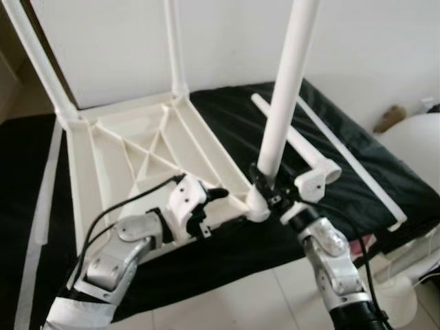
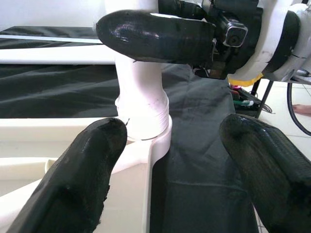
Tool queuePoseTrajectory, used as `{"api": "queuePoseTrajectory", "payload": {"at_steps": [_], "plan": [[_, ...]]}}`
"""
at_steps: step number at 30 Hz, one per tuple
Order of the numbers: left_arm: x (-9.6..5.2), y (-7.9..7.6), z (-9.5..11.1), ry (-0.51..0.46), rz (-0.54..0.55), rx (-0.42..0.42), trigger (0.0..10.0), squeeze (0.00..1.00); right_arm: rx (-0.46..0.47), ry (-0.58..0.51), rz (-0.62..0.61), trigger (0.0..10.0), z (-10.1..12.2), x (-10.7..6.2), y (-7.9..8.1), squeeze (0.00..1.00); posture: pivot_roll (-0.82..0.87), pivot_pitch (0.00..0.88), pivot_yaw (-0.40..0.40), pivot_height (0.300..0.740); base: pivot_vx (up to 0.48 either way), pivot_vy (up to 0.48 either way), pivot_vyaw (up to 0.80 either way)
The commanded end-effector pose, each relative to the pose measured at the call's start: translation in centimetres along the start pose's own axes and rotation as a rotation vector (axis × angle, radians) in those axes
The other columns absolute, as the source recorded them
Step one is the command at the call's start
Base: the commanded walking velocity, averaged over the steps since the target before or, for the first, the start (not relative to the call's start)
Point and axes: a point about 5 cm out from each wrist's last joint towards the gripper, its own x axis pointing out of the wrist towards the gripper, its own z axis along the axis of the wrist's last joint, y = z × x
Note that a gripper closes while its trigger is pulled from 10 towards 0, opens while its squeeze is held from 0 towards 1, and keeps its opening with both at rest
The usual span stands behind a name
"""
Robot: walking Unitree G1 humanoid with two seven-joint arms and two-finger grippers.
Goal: Building children table
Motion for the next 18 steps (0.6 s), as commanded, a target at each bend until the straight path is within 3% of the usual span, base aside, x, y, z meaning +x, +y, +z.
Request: {"api": "queuePoseTrajectory", "payload": {"at_steps": [1, 8, 13, 18], "plan": [[0.0, -0.1, 0.6, -0.021, -0.014, 0.008, 10.0, 0.00, 0.030, 0.260, -0.046, 10.0, -4.5, -2.2, -0.3, 0.00, -0.03, 0.064, 0.017, 0.740, 0.000, 0.000, 0.00], [0.0, -0.1, 0.6, -0.022, -0.010, 0.006, 10.0, 0.00, 0.031, 0.263, -0.109, 10.0, -4.7, -2.4, -0.8, 0.00, -0.03, 0.069, 0.017, 0.740, 0.000, 0.000, 0.00], [0.2, -0.1, 0.7, -0.024, -0.014, 0.003, 10.0, 0.00, 0.051, 0.221, -0.241, 10.0, -4.2, -2.0, -1.2, 0.00, -0.04, 0.068, 0.017, 0.740, 0.000, 0.000, 0.00], [0.5, -0.1, 0.8, -0.032, -0.016, 0.001, 10.0, 0.00, 0.052, 0.230, -0.414, 10.0, -4.2, -0.4, -0.9, 0.00, -0.04, 0.065, 0.020, 0.740, 0.000, 0.000, 0.00]]}}
